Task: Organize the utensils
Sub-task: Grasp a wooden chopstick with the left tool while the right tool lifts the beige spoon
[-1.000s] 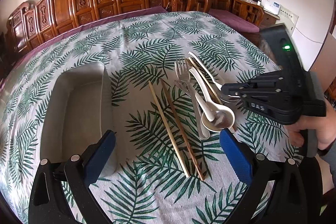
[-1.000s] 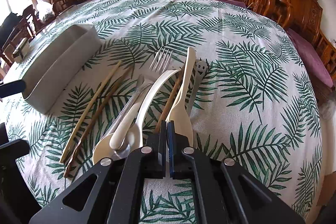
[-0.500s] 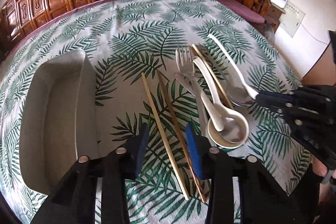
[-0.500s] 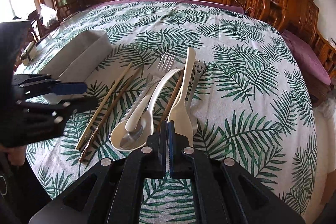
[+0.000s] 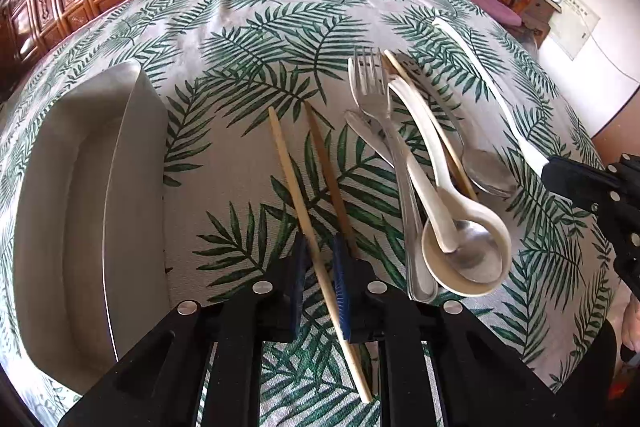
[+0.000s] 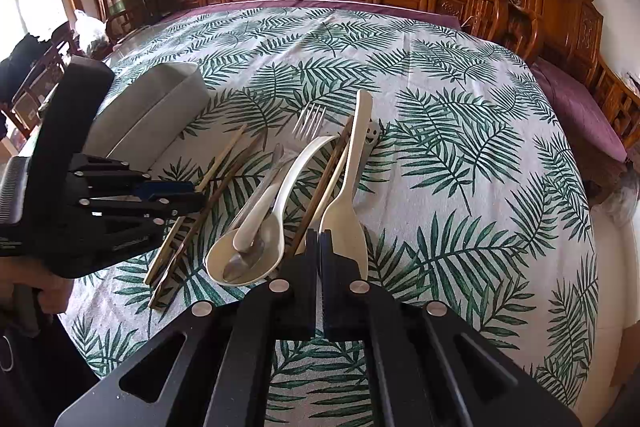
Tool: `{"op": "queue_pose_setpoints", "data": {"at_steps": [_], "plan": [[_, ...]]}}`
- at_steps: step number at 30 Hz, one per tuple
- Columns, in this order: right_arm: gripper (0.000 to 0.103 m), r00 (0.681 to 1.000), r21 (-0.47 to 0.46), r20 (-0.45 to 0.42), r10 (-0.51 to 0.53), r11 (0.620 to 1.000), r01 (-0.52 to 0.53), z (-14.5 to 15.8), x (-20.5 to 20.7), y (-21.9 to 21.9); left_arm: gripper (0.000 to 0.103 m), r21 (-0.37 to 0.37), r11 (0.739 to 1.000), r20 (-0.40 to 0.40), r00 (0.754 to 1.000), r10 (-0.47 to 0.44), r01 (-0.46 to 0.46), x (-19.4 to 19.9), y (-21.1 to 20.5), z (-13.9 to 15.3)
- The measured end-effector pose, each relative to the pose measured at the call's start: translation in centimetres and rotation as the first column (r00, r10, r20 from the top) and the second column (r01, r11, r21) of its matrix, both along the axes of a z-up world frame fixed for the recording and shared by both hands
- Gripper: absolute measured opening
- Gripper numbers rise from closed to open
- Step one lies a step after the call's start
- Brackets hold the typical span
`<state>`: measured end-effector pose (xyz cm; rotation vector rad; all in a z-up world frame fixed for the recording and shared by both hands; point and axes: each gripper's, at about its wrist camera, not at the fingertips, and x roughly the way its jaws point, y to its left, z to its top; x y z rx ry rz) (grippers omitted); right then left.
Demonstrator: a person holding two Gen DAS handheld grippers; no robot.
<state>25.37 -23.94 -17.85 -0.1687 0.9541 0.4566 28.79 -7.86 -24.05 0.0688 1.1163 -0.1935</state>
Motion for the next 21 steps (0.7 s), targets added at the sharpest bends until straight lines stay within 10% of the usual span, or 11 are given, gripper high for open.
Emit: {"op": "queue_pose_setpoints", "data": {"at_steps": [21], "plan": [[0.002,0.996,0.039,0.063,0.070,0.997,-0.073,4.3,-2.5,4.2,0.004,-0.062,0.998,0.147,0.989,0.017,-0.008,-1.7,3.2,7.2]]}}
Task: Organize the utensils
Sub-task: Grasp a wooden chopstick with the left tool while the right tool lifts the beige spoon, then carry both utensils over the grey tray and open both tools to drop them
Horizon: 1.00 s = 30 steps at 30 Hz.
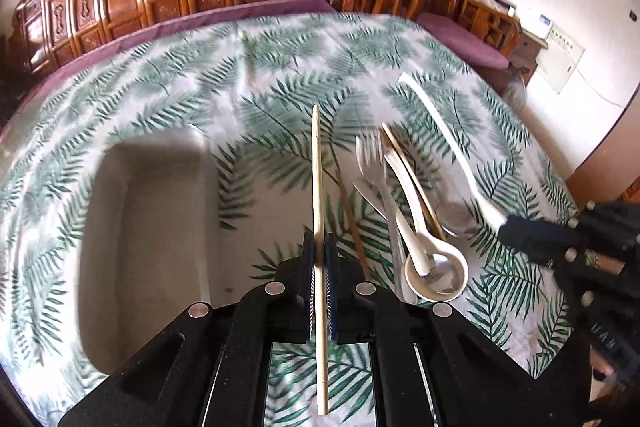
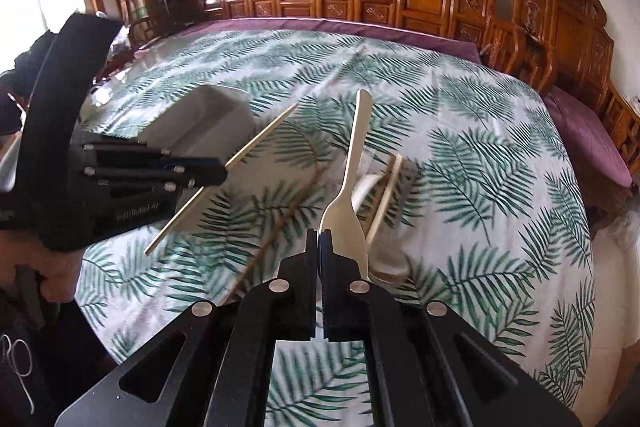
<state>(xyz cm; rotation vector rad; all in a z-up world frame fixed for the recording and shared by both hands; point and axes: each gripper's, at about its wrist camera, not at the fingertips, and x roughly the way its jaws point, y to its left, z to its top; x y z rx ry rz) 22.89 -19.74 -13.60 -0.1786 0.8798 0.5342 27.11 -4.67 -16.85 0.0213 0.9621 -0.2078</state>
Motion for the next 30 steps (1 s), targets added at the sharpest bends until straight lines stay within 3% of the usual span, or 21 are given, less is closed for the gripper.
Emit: {"op": "queue_pose_setpoints", "data": {"at_steps": [11,20,30], "plan": [[0.002,0.998,0.039,0.008,0.057,0.998,-0.057,1.2,-1.2,5.0,0.004,0.022,0.997,0.057,0.995,0.079,-0.080,-0.3,6.5,3.2],[0.002,0.995,0.045,0.003,0.097,0.994,-0.097,1.5,-1.4,8.3,0.004,0.041,0.989,0.039,0.989,0.140,-0.142,0.7,10.9,1.9],[0.002,0.992,0.057,0.001,0.124,0.991,-0.124,1.8,-1.5,11.1,0.005,0.034,0.987,0.017,0.988,0.155,-0.155,1.6,12.8,0.8]]}}
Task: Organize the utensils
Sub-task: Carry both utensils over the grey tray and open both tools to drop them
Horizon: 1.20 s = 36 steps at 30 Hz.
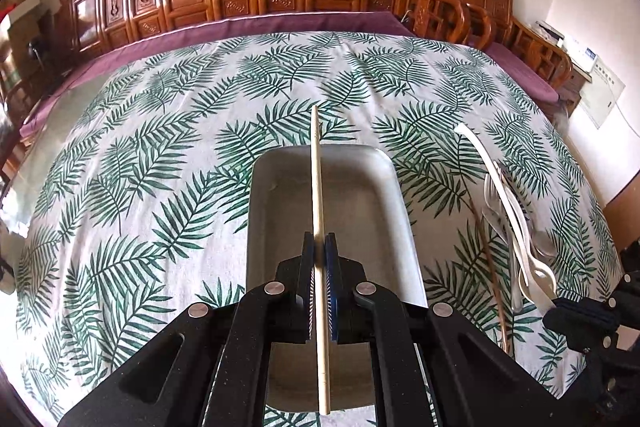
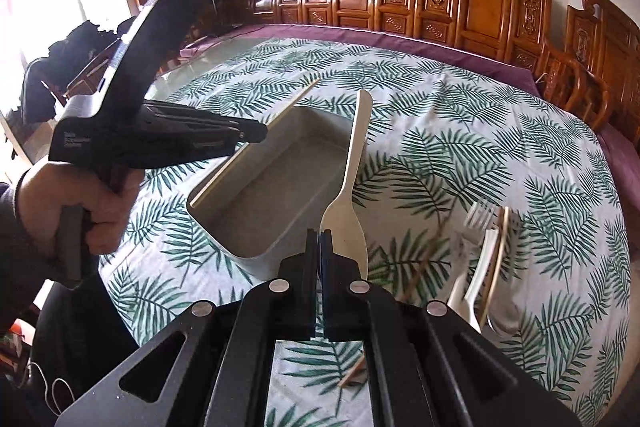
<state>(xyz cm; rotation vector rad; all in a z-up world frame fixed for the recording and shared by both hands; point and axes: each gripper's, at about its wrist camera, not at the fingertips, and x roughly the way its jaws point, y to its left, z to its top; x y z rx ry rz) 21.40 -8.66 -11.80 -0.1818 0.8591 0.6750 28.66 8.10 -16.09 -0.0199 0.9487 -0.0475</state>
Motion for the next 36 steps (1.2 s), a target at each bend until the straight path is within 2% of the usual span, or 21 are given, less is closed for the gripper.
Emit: {"op": "queue_pose_setpoints", "data": {"at_steps": [8,16,23,26,29,36], "plan": [[0.002,1.000,0.006,-0.010,0.009,1.000,-0.009,-0.1,0.6,2.6,0.006,-0.020,1.000,0.036,0.999,0.012,-0.012,-1.5,1.9,1.0],[0.002,0.999,0.020,-0.041,0.012,1.000,-0.011,-0.8,1.3,6.6,0.006,0.021,1.000,0.101,0.995,0.011,-0.013,-3.9,4.2,3.5],[0.002,0.997,0.033,-0.073,-0.002,0.999,0.004,-2.1,2.3,8.9,0.006,0.012,1.000,0.117,0.993,0.026,-0.028,-5.5,6.3,4.1],[0.007,0.998,0.038,-0.054,0.015,0.999,-0.013,-2.3,2.5,9.6,0.006,0.012,0.999,0.119,0.992,0.032,-0.033,-5.9,6.8,4.1],[0.016,0.999,0.040,-0.040,0.037,0.999,-0.035,-2.5,2.5,9.8,0.006,0.017,0.999,0.125,0.992,0.030,-0.032,-6.3,6.9,4.1],[0.016,0.999,0.032,-0.033,0.010,0.999,-0.009,-2.1,2.4,7.2,0.006,0.016,1.000,0.140,0.990,0.013,-0.015,-6.8,5.8,4.5]]}}
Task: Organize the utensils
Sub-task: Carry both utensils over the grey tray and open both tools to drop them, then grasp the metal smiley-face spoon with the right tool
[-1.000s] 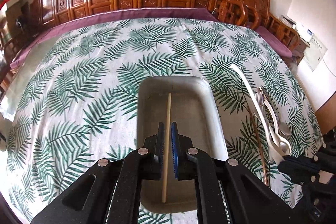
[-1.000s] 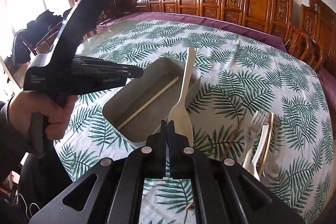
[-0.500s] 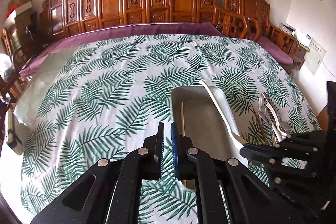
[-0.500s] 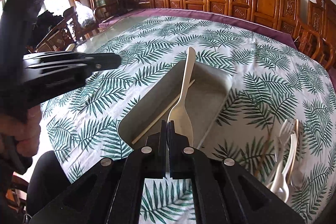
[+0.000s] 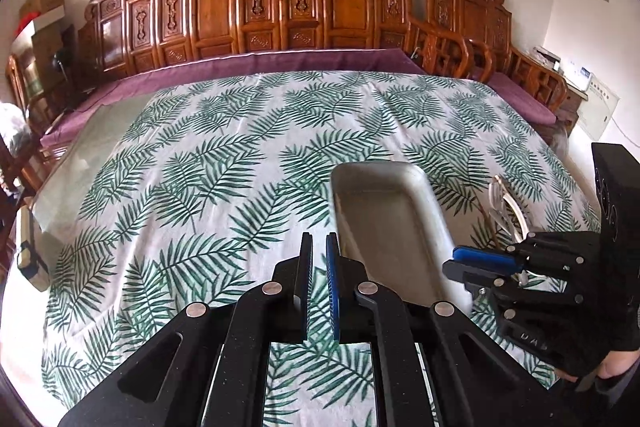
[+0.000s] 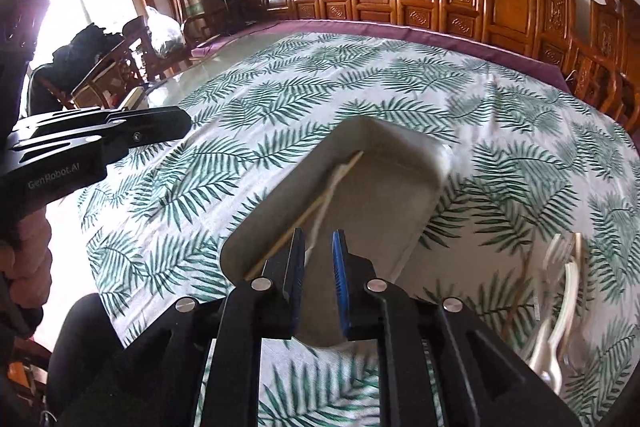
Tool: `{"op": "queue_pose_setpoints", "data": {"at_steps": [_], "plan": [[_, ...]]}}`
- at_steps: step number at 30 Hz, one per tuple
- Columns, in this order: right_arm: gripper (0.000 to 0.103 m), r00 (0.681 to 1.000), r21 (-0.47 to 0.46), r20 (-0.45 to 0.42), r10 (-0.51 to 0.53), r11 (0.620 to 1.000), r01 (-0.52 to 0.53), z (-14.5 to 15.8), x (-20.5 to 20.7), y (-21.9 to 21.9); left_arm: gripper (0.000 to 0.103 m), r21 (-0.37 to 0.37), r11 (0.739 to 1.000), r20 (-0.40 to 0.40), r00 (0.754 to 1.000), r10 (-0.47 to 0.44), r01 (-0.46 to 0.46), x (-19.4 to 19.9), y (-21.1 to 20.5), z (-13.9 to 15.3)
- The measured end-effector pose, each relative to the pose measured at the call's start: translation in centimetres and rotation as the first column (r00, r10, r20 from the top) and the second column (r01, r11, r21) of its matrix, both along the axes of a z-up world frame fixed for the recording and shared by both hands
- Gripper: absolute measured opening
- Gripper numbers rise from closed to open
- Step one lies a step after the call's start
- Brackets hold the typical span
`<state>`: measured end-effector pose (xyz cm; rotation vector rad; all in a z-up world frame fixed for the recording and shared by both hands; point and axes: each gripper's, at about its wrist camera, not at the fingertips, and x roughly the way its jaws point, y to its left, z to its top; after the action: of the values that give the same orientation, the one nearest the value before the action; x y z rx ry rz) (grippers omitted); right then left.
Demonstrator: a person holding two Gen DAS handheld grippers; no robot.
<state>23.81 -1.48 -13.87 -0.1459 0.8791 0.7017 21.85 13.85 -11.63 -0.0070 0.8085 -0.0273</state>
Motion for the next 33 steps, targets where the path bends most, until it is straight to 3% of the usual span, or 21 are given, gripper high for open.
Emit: {"op": "queue_pose_setpoints", "data": {"at_steps": [10,19,22,33], "plan": [[0.016,0.993,-0.060,0.054,-0.106,0.992,0.110,1.2,-1.0,-9.9,0.006,-0.022,0.997,0.014,0.997,-0.070,0.070,-0.5,-4.6,0.6],[0.016,0.971,-0.129,0.049,-0.235,0.962,0.240,-0.4,0.0,-19.3,0.006,-0.034,0.988,0.009,0.989,-0.150,0.150,-0.4,-9.9,0.1],[0.030,0.967,-0.146,0.029,-0.252,0.956,0.254,-1.8,0.9,-20.5,0.006,-0.040,0.985,-0.001,0.985,-0.170,0.170,-0.2,-11.5,-0.5],[0.030,0.957,-0.220,-0.038,-0.289,0.936,0.274,-6.8,5.9,-21.1,0.006,-0.021,0.973,-0.055,0.972,-0.230,0.229,0.0,-15.4,-3.1]]}}
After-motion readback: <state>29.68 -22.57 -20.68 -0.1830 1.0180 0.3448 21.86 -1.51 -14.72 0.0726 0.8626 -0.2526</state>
